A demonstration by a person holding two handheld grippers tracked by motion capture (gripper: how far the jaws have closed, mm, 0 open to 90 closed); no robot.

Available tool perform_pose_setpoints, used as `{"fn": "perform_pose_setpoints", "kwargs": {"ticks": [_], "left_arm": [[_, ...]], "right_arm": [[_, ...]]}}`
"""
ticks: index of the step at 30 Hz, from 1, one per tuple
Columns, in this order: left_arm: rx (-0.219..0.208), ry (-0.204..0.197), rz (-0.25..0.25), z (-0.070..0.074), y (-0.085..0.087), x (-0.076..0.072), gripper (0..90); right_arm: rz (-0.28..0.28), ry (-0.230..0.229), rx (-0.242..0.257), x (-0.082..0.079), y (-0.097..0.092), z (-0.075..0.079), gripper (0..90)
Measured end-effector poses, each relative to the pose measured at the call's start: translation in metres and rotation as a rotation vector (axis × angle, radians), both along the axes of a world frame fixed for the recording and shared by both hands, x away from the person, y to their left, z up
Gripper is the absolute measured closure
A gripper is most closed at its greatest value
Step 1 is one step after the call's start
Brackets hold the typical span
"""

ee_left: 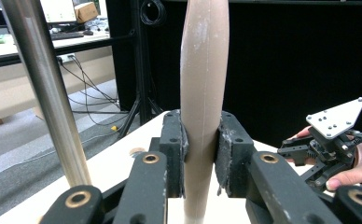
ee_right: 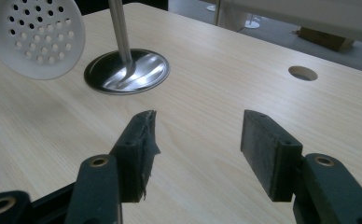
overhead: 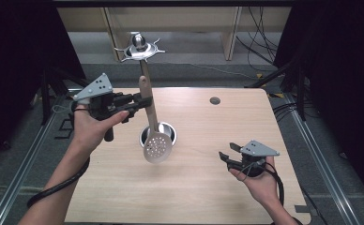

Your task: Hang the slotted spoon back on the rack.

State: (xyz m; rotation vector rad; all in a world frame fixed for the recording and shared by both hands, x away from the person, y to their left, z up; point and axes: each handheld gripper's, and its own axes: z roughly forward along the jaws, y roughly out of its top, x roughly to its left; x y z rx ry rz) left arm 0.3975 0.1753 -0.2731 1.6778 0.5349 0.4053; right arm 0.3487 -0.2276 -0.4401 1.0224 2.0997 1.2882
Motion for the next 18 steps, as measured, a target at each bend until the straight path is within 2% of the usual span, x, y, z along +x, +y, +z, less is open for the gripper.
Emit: {"fn": "perform_pose_setpoints", "kwargs": {"ticks": [2,3,5,8,12,14,18], "left_arm": [[0.002,0.004,-0.003,0.0,-0.001,0.001,73.7],[0.001,0.006,-0.004,0.001,-0.002,0.002,73.7],[0.001,0.007,-0.01,0.001,-0.003,0.004,73.7],[0.003,0.011,-0.012,0.002,-0.004,0.006,73.7],[0.006,0.016,-0.016,0.004,-0.006,0.009,73.7],[0.008,0.018,-0.018,0.004,-0.006,0.01,73.7],[0.005,0.024,-0.023,0.006,-0.007,0.013,73.7]], "right_arm": [[0.0,0.001,0.003,0.0,0.0,0.0,45.5],[0.002,-0.026,0.001,0.002,0.0,-0.001,45.6],[0.0,-0.031,0.004,0.002,0.0,-0.002,45.5],[0.008,-0.015,-0.01,0.002,-0.001,-0.001,45.5],[0.008,-0.016,-0.01,0.001,-0.001,0.0,45.4],[0.0,-0.031,0.004,0.002,0.0,-0.002,45.4],[0.013,-0.01,-0.011,0.002,-0.001,-0.001,45.3]]}}
